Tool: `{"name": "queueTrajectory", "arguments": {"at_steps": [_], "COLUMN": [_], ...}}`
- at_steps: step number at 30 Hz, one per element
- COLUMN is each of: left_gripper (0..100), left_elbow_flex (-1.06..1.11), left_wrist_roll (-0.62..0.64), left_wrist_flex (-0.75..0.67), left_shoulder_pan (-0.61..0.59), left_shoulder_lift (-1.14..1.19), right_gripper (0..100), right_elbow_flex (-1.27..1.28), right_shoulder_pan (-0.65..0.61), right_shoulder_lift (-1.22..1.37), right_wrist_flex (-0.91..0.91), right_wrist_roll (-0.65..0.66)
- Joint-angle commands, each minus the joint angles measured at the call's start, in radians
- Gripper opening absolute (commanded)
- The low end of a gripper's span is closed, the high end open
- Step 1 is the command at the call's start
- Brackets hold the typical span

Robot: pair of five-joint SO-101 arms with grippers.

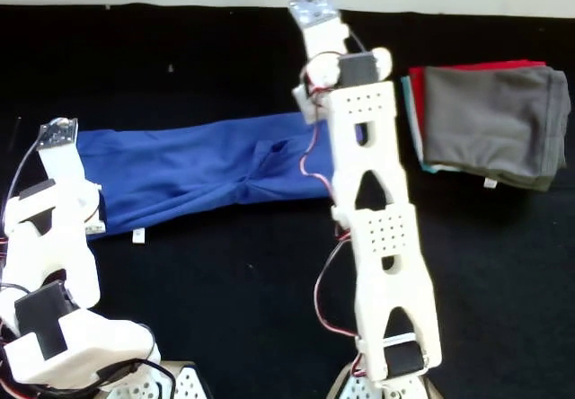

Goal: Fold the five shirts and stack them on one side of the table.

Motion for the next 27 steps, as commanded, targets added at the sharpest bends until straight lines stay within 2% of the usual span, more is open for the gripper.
{"name": "queueTrajectory", "arguments": {"at_steps": [1, 7, 11, 18, 21, 27], "left_gripper": [1, 1, 1, 1, 1, 1], "left_elbow_flex": [0.004, 0.004, 0.004, 0.004, 0.004, 0.004], "left_wrist_roll": [0.006, 0.006, 0.006, 0.006, 0.006, 0.006], "left_wrist_flex": [-0.025, -0.025, -0.025, -0.025, -0.025, -0.025], "left_shoulder_pan": [-0.004, -0.004, -0.004, -0.004, -0.004, -0.004], "left_shoulder_lift": [-0.002, -0.002, -0.002, -0.002, -0.002, -0.002], "right_gripper": [0.4, 0.5, 0.5, 0.5, 0.5, 0.5], "right_elbow_flex": [0.125, 0.466, 0.495, 0.507, 0.506, 0.418], "right_shoulder_pan": [-0.094, -0.216, -0.22, -0.196, -0.194, -0.234], "right_shoulder_lift": [-0.087, -0.189, -0.188, -0.131, -0.096, -0.185], "right_wrist_flex": [0.015, 0.005, -0.062, -0.323, -0.323, -0.193], "right_wrist_roll": [-0.011, -0.009, -0.011, -0.009, -0.009, -0.014]}}
